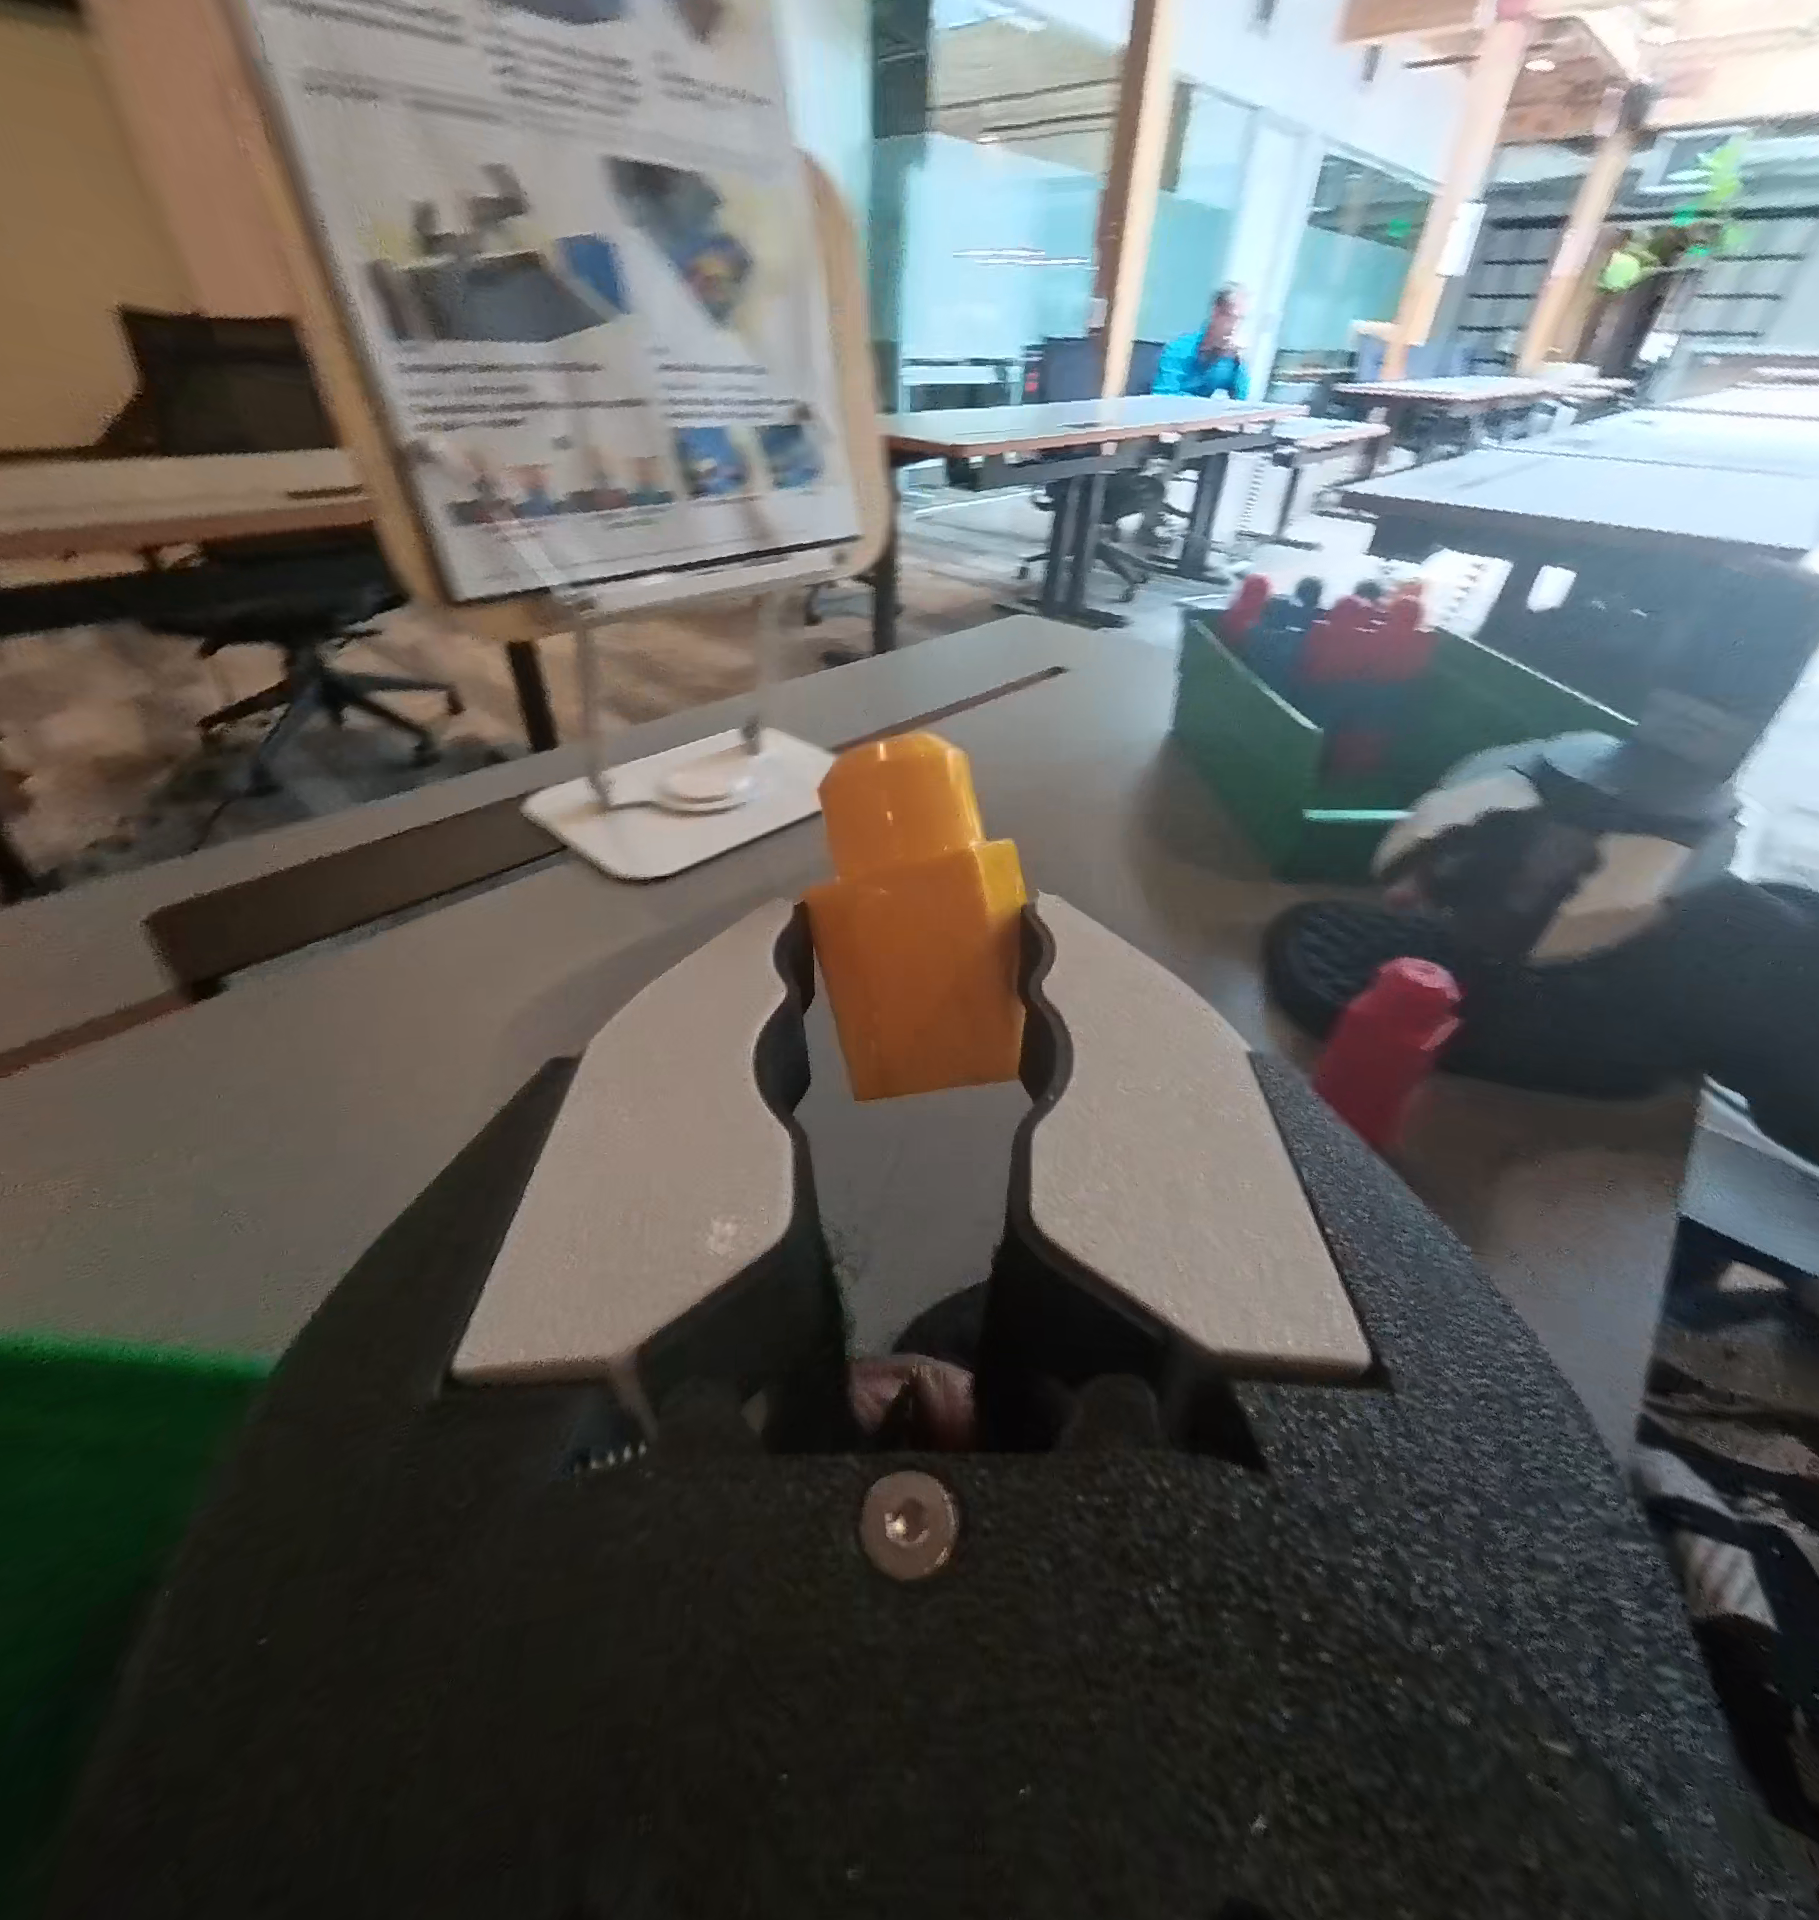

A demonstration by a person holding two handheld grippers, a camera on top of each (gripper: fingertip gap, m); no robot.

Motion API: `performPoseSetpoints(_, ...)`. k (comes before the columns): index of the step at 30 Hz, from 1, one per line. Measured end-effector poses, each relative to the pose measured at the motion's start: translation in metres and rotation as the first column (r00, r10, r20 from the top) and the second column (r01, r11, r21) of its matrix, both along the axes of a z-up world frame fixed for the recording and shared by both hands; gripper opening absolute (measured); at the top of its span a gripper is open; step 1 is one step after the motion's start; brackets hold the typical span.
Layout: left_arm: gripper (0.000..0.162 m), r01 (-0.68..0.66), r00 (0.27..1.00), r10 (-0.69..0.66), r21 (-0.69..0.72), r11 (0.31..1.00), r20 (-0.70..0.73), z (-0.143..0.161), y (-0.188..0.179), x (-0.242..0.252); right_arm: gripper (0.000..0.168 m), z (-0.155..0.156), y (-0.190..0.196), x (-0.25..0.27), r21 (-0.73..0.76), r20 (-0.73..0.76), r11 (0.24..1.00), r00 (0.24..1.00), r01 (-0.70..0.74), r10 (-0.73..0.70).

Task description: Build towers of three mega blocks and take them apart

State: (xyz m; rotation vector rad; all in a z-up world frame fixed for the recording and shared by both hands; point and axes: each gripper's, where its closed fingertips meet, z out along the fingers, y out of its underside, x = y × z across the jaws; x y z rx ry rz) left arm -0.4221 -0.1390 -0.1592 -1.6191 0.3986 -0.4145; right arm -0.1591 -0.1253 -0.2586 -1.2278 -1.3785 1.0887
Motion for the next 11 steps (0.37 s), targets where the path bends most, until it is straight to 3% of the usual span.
performPoseSetpoints(11,0.037,0.339,0.923,-0.312,0.091,0.937,-0.227,-0.008,-0.029,0.148,0.053,0.067,-0.031,-0.031,-0.055,0.022,0.986,0.987,-0.155,0.156)
